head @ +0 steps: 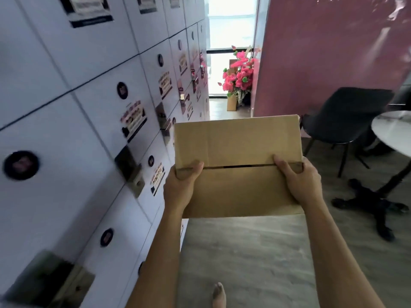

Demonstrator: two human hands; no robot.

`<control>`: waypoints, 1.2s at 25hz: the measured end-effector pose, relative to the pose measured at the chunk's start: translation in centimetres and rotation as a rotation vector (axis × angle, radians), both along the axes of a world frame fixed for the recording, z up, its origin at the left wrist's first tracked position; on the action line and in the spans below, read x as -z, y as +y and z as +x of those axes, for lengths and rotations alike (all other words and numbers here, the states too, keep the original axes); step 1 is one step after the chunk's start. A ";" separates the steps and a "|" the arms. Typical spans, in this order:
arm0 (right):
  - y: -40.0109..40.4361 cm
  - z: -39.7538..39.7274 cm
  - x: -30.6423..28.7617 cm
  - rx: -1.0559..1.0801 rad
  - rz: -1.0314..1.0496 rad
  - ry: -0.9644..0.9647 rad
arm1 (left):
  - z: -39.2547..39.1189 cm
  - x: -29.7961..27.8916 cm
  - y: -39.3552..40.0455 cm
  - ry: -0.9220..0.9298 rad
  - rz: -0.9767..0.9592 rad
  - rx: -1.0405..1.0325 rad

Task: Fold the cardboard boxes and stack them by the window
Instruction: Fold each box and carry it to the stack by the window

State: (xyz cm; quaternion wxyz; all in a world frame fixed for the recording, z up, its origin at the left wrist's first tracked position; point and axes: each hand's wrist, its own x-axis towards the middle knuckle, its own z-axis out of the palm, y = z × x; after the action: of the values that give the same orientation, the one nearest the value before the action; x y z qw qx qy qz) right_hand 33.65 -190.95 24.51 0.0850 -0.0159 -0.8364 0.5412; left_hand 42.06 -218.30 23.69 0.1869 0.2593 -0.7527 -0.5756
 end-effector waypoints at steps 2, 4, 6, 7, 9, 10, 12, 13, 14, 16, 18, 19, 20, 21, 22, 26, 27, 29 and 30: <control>-0.9 -6.0 -0.3 0.053 0.026 -0.024 | -7.3 0.3 -1.4 0.008 0.009 0.023; -1.1 -11.2 -1.1 0.123 0.049 -0.049 | -14.7 -0.1 -2.1 -0.018 0.000 0.092; -0.4 -16.3 -1.7 0.195 0.032 -0.042 | -21.9 -0.4 -1.8 -0.005 -0.003 0.162; 0.2 -18.4 -1.8 0.235 0.024 -0.042 | -24.8 -0.6 -1.4 0.007 -0.007 0.189; 1.6 -23.0 -1.3 0.309 0.010 -0.054 | -31.3 -0.7 -0.3 0.008 -0.005 0.269; 2.1 -25.3 -0.9 0.333 0.004 -0.052 | -34.4 -0.5 0.2 0.008 0.000 0.293; 2.8 -30.8 -0.2 0.368 -0.011 -0.053 | -40.6 0.2 1.1 -0.011 0.006 0.311; 3.0 -33.9 0.1 0.375 -0.019 -0.057 | -43.9 0.6 1.4 -0.026 0.006 0.314; 3.2 -36.9 0.4 0.379 -0.022 -0.054 | -46.8 0.8 1.6 -0.033 0.003 0.323; 3.1 -43.4 1.0 0.347 -0.022 -0.053 | -52.4 1.2 1.4 -0.047 -0.001 0.315; 1.9 -51.2 1.1 0.257 -0.014 -0.065 | -58.2 0.7 0.0 -0.072 -0.014 0.256; 0.7 -55.1 0.9 0.205 -0.009 -0.078 | -60.9 0.3 -1.1 -0.085 -0.023 0.213; -0.8 -58.9 0.7 0.142 -0.014 -0.086 | -63.5 -0.1 -2.4 -0.089 -0.023 0.159; -2.4 -62.9 0.4 0.091 -0.024 -0.088 | -66.1 -0.5 -3.7 -0.086 -0.018 0.108; -4.1 -66.5 0.1 0.051 -0.033 -0.087 | -68.6 -0.6 -5.2 -0.084 -0.014 0.063; -9.7 -78.2 0.2 -0.058 -0.028 -0.068 | -77.0 0.0 -10.1 -0.087 0.021 -0.040; -10.9 -81.2 0.7 -0.058 -0.031 -0.065 | -79.9 0.4 -11.3 -0.086 0.018 -0.057; -13.1 -87.0 1.8 -0.053 -0.053 -0.076 | -85.9 1.1 -13.4 -0.080 0.016 -0.047; -14.0 -90.0 2.3 -0.046 -0.064 -0.085 | -89.2 1.4 -14.4 -0.072 0.019 -0.028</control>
State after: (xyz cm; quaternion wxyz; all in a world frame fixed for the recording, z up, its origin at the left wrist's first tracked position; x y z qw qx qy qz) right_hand -56.32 -204.93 22.25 0.0366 -0.0224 -0.8216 0.5684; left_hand -47.16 -232.72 22.26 0.1649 0.2921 -0.7497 -0.5705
